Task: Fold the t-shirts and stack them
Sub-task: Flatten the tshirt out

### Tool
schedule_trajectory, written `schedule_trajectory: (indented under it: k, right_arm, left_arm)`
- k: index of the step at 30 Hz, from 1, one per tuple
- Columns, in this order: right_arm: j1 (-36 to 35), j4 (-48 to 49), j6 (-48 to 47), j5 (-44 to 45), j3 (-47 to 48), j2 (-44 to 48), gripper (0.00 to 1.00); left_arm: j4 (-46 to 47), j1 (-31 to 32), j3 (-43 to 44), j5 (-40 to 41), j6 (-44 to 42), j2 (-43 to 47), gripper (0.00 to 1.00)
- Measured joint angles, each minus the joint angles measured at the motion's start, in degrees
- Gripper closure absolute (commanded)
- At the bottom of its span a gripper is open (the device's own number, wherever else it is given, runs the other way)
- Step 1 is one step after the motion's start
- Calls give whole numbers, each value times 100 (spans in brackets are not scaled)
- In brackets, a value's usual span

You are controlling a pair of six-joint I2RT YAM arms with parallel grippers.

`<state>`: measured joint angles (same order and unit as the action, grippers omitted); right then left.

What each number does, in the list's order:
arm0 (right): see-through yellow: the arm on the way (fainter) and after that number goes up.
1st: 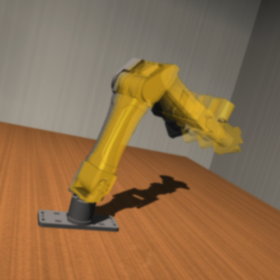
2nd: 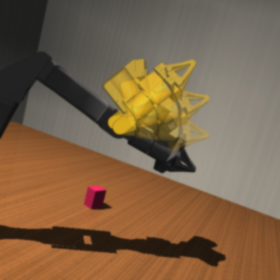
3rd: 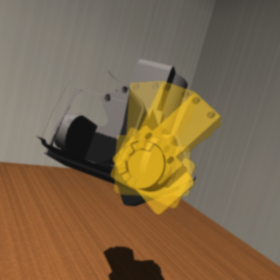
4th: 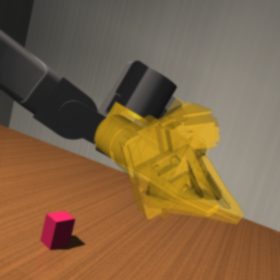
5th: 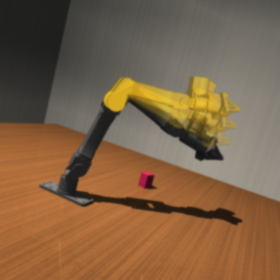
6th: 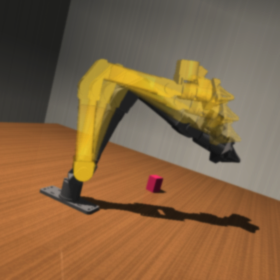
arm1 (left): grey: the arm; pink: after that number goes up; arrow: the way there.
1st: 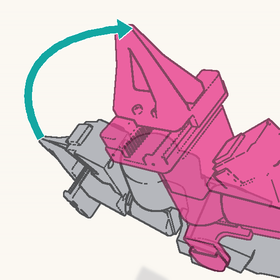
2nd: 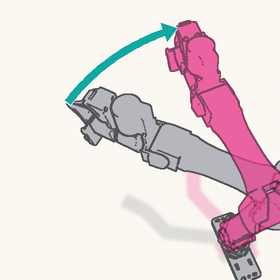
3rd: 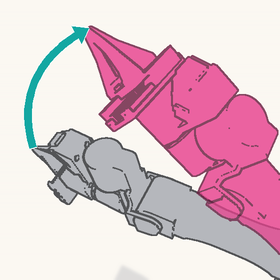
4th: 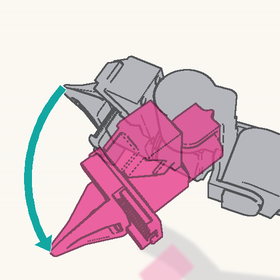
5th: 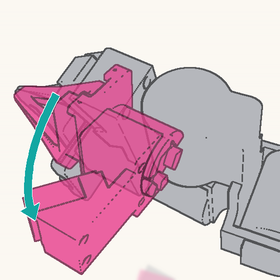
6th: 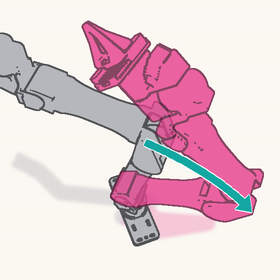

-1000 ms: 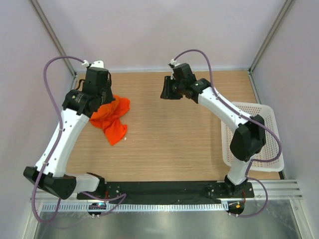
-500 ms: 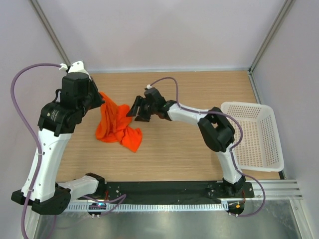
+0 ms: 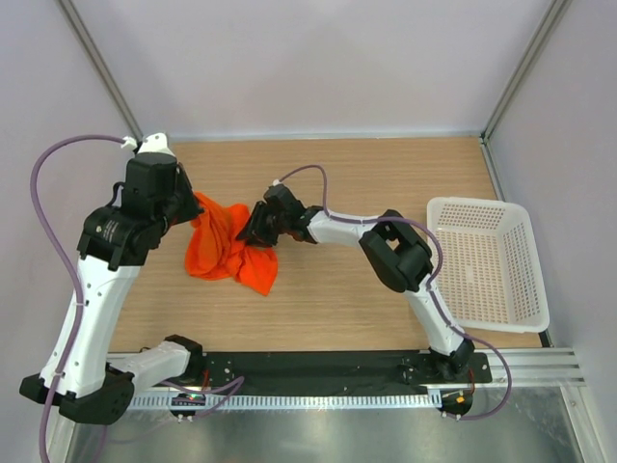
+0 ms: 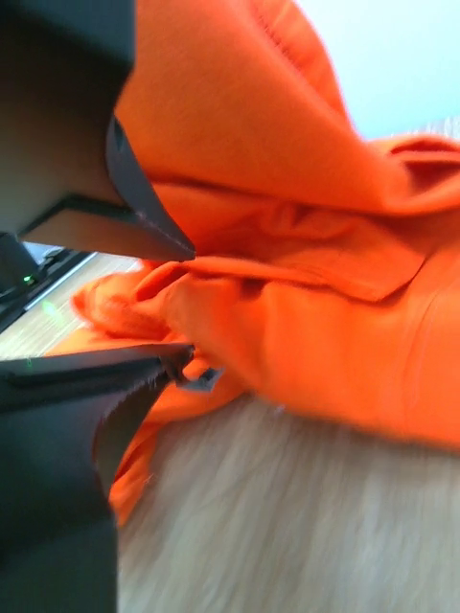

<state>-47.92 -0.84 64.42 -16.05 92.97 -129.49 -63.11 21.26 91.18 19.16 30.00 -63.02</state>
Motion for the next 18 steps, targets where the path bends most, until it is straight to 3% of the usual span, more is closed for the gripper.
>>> schedule_trajectory:
  k: [2,3,5,6,14,18]
  right_arm:
    - [-13,37,37,-4,240,-190,63]
    - [-22,42,42,2,396,-306,77]
    - [-20,35,9,26,579,-468,96]
    - [-2,4,-28,66,632,-520,99]
    - [640,-817,-487,393,1762,-608,99]
    - [1209,-1392,-879,573,3040,-612,99]
  left_arm:
    - [0,0,-28,-13,0,11,100]
    - [0,0,-44,-15,-2,11,100]
    - [-2,0,-57,-15,-20,11,100]
    - [-2,0,-57,-13,-24,11,100]
    - [-57,-2,94,254,-177,-142,100]
    - [-125,-79,575,579,-367,-505,100]
